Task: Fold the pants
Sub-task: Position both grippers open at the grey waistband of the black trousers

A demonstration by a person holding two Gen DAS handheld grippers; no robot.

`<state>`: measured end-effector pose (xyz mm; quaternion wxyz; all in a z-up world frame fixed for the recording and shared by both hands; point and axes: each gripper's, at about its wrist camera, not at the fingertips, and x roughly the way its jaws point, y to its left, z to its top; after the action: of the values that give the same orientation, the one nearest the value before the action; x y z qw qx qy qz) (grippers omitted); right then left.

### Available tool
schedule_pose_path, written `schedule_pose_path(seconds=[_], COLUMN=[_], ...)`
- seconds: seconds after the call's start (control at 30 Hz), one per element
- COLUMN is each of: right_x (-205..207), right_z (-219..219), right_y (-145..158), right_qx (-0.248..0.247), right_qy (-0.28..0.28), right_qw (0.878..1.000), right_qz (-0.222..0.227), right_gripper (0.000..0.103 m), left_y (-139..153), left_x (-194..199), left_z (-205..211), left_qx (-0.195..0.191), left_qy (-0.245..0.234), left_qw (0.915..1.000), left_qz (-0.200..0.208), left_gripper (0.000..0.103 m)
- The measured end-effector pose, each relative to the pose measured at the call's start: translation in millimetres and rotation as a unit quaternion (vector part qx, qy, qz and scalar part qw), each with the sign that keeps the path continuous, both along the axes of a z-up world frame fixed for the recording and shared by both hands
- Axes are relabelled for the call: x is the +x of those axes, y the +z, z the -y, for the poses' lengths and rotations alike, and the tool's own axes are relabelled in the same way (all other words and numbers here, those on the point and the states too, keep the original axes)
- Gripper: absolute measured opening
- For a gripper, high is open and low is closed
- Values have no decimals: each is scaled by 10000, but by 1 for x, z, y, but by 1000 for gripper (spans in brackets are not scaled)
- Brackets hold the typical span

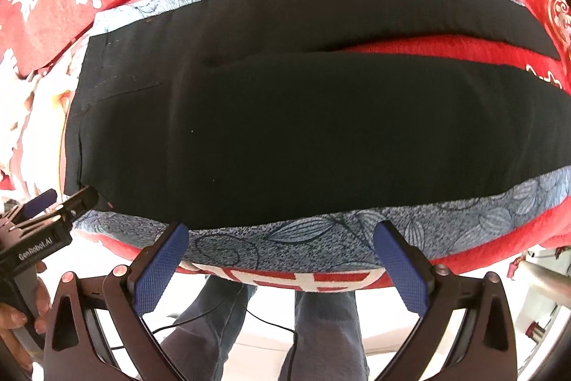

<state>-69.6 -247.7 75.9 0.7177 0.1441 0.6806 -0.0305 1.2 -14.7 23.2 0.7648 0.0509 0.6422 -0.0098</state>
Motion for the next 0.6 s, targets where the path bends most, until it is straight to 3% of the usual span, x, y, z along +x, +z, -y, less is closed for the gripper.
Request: schedule_pose_path(seconds=[0.3, 0.6], right_x=[5, 1], right_z=[7, -4], right_y=[-1, -2], right_qx=[-106, -341], right_qy=[38, 105], right_qw=[9996, 9976], right_qz=[266, 586], right_gripper=[103, 103], left_y=[8, -6], left_x=[-2, -10], left_z=[5, -8], left_qx=[25, -108], left_qy=[-19, -87], left_qw=[9996, 9991], left_qz=[273, 398], left_gripper=[103, 103])
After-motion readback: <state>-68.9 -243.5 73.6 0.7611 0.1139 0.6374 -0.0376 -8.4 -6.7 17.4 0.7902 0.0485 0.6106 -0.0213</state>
